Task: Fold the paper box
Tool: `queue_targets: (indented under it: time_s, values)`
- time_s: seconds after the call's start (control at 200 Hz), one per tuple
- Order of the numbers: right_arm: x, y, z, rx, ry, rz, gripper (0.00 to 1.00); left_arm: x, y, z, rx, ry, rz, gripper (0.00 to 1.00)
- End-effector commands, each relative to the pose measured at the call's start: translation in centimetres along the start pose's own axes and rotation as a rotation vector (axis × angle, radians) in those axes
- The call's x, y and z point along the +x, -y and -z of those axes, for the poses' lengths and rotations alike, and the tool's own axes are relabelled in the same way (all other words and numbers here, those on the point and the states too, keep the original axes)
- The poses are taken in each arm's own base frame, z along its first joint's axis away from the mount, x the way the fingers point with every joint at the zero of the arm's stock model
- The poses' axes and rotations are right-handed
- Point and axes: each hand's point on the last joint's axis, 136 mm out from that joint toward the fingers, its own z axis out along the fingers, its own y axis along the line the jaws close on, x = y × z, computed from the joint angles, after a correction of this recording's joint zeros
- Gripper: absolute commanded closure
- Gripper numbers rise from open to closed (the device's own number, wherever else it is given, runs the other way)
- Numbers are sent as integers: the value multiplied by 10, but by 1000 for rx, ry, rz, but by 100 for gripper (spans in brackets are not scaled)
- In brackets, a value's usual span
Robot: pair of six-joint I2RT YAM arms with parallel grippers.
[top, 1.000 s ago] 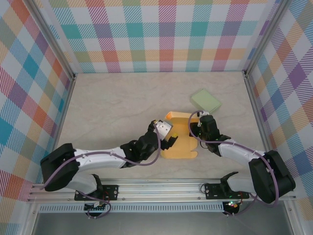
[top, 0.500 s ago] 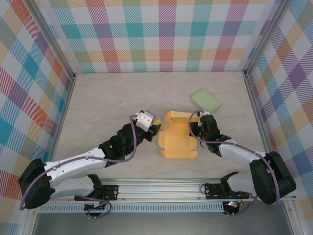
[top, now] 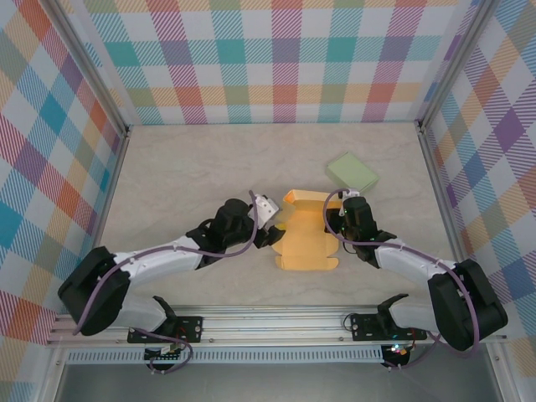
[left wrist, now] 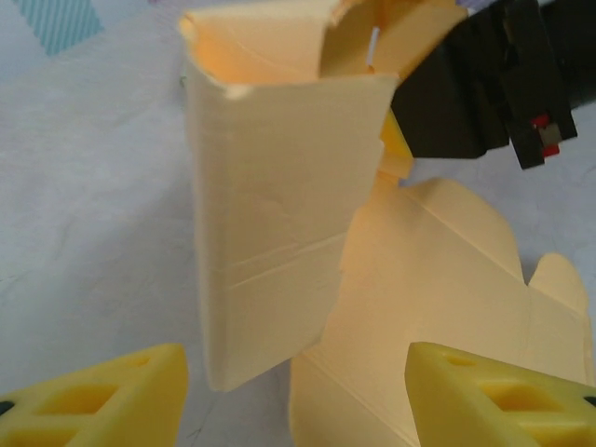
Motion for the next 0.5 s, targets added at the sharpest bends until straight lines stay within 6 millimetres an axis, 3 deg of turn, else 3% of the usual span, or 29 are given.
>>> queue_targets:
  time_s: [0.0, 0.18, 0.3, 0.405, 0.495]
  values:
    - [-10, -5, 3, -10, 30, 11, 100, -23, 0, -9, 18, 83, -59, 40]
    - [-11, -6, 2, -12, 29, 9, 100, -39, 10, -16, 87, 123, -47, 61]
    - [-10, -7, 2, -17, 25, 8, 100, -43, 17, -22, 111, 130, -42, 62]
    - [-10, -7, 2, -15, 24, 8, 100, -45, 1, -32, 7, 129, -19, 67]
    - [-10, -7, 2, -15, 24, 7, 100, -46, -16, -37, -119, 131, -6, 65]
